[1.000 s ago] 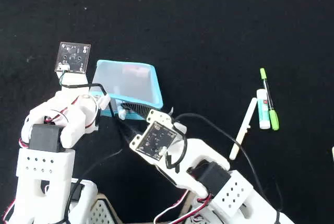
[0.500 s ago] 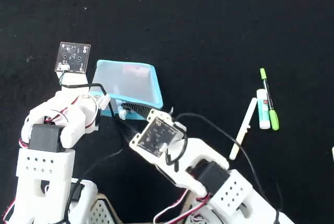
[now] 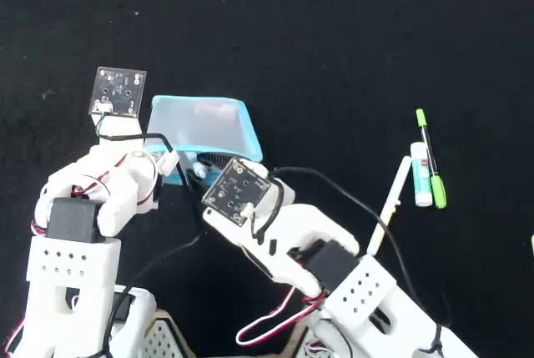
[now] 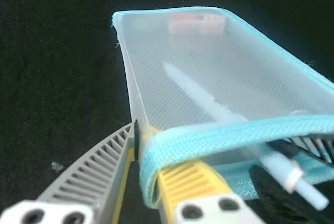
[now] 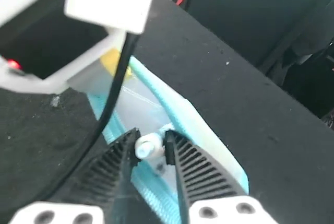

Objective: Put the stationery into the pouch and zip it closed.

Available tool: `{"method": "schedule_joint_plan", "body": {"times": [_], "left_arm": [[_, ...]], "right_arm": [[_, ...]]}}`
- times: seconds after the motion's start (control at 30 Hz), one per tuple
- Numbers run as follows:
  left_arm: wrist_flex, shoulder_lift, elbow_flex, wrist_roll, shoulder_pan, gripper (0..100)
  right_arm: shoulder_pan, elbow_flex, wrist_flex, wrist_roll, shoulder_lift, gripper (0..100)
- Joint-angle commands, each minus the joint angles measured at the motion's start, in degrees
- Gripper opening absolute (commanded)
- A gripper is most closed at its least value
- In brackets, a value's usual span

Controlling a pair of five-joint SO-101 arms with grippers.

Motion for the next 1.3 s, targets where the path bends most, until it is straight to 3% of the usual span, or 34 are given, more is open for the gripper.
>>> {"method": "schedule_joint_plan", "body": {"times": [0.0, 0.3, 0.57, 0.87, 1.1, 1.27], "left_arm": [[-1.05, -0.62, -0.57, 0.35, -0.13, 3], [-1.05, -0.62, -0.57, 0.35, -0.13, 3], [-1.05, -0.62, -0.57, 0.35, -0.13, 3], [-1.05, -0.62, -0.57, 0.35, -0.13, 3], [-0.97, -0.62, -0.57, 0.35, -0.13, 3], [-1.05, -0.62, -0.57, 0.44, -0.13, 3]], "right_arm": [[1.05, -3.03, 3.69, -0.70, 0.66, 17.7], [0.97, -5.05, 6.07, -0.70, 0.48, 15.7], [-2.20, -22.29, 29.63, -0.70, -7.78, 15.5], [15.03, -32.75, 42.20, -0.70, -16.75, 15.5], [29.45, -27.38, 41.67, -0.79, -12.26, 15.5], [36.48, -17.89, 32.44, -7.82, -6.20, 15.5]]}}
